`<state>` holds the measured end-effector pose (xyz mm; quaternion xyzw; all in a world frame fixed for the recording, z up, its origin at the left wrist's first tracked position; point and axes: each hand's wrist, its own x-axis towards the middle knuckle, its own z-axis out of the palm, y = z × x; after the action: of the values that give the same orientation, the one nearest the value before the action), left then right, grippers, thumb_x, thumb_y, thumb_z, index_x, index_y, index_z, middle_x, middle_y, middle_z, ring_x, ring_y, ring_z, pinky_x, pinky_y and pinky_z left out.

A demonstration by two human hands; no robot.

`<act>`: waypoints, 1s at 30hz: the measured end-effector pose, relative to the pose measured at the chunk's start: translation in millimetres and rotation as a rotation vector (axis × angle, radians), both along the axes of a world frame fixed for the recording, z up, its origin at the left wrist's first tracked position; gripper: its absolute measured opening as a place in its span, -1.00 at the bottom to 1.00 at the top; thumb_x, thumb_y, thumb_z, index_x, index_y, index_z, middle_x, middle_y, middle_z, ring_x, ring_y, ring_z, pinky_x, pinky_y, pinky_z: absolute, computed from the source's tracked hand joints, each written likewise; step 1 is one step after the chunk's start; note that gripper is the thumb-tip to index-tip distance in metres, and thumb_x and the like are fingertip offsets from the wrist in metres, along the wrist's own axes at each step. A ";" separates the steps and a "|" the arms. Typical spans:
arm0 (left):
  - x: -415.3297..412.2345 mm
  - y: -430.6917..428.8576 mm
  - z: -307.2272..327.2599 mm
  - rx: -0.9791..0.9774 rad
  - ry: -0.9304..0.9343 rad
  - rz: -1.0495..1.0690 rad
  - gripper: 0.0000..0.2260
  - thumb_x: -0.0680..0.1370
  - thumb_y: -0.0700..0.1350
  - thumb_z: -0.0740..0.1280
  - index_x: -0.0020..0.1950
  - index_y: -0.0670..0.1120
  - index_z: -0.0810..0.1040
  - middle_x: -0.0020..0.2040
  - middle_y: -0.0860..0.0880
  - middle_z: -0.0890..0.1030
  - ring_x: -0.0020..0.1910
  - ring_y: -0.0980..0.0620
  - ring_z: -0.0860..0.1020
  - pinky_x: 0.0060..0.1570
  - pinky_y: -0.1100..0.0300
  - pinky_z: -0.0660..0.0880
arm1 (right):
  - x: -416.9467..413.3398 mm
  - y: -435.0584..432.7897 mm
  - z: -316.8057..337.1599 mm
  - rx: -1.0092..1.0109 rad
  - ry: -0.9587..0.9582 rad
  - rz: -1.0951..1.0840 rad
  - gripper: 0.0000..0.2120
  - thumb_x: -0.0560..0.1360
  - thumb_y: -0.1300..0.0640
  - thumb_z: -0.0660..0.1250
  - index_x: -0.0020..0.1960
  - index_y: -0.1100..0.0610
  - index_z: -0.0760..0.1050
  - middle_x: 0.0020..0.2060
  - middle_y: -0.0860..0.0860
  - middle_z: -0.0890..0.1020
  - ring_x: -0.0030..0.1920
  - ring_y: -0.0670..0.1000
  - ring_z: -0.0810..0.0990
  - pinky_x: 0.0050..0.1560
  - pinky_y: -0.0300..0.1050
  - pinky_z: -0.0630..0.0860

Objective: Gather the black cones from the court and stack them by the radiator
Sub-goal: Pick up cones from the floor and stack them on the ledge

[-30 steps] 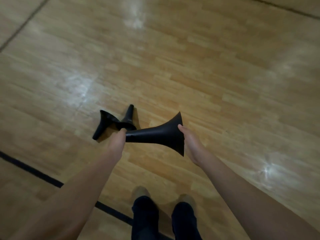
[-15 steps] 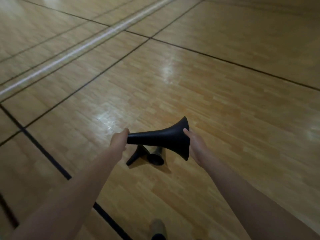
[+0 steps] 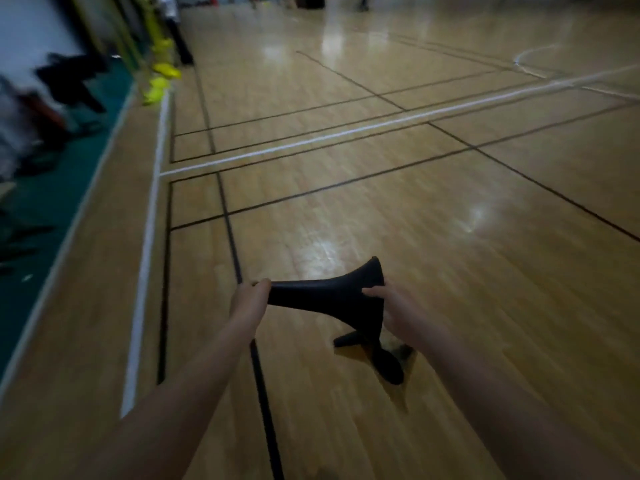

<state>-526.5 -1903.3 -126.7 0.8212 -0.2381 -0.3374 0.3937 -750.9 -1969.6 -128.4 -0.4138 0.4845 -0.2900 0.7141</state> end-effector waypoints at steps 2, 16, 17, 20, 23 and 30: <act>17.8 40.3 6.4 -0.008 -0.006 0.147 -0.82 0.56 -0.04 0.20 0.00 -0.14 0.45 -0.16 -0.08 0.45 -0.18 -0.06 0.42 -0.18 0.08 0.32 | 26.7 10.7 5.7 0.006 0.008 0.129 -0.69 0.53 0.33 0.25 0.26 0.18 0.42 0.15 0.14 0.57 0.14 0.14 0.56 0.17 0.03 0.48; 101.1 323.4 43.5 -0.155 0.056 0.830 -0.83 0.54 -0.16 0.21 0.05 -0.15 0.54 0.01 -0.09 0.49 -0.08 -0.03 0.46 -0.12 0.16 0.39 | 202.7 160.2 50.9 -0.027 -0.111 0.856 -0.73 0.55 0.31 0.23 0.24 0.18 0.40 0.07 0.15 0.56 0.09 0.17 0.57 0.02 -0.02 0.44; 103.3 351.3 45.7 -0.178 0.026 0.867 -0.79 0.54 -0.17 0.22 0.13 -0.14 0.54 0.04 -0.09 0.50 -0.01 -0.05 0.47 -0.04 0.14 0.41 | 219.2 182.1 54.2 -0.025 -0.119 0.906 -0.78 0.55 0.30 0.23 0.18 0.16 0.41 0.03 0.14 0.56 0.10 0.16 0.56 0.04 0.00 0.44; 106.5 423.4 53.3 -0.194 -0.067 0.991 -0.69 0.56 -0.17 0.25 0.30 -0.14 0.48 0.09 -0.04 0.49 0.04 -0.02 0.45 0.01 0.15 0.37 | 262.1 244.8 55.7 -0.014 -0.155 1.061 -0.74 0.53 0.23 0.25 0.22 0.18 0.43 0.12 0.18 0.59 0.17 0.18 0.56 0.19 0.09 0.45; 113.9 496.0 52.6 -0.221 -0.106 1.150 -0.66 0.57 -0.17 0.26 0.34 -0.17 0.45 0.19 -0.08 0.49 0.13 -0.05 0.46 0.04 0.16 0.34 | 294.8 313.0 61.7 -0.018 -0.155 1.200 -0.60 0.47 0.13 0.32 0.28 0.19 0.45 0.14 0.18 0.62 0.15 0.17 0.60 0.09 0.04 0.51; 126.3 681.4 51.4 -0.327 -0.054 1.433 -0.66 0.58 -0.18 0.26 0.36 -0.16 0.44 0.29 -0.14 0.47 0.25 -0.11 0.44 0.32 -0.03 0.39 | 363.0 496.5 63.0 -0.013 -0.115 1.399 -0.58 0.43 0.06 0.38 0.24 0.17 0.45 0.11 0.18 0.63 0.16 0.19 0.59 0.34 0.16 0.38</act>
<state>-400.2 -1221.9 -75.3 0.7141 0.3004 0.0629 0.6291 -387.9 -1473.1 -65.4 -0.6165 0.0642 0.2131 0.7552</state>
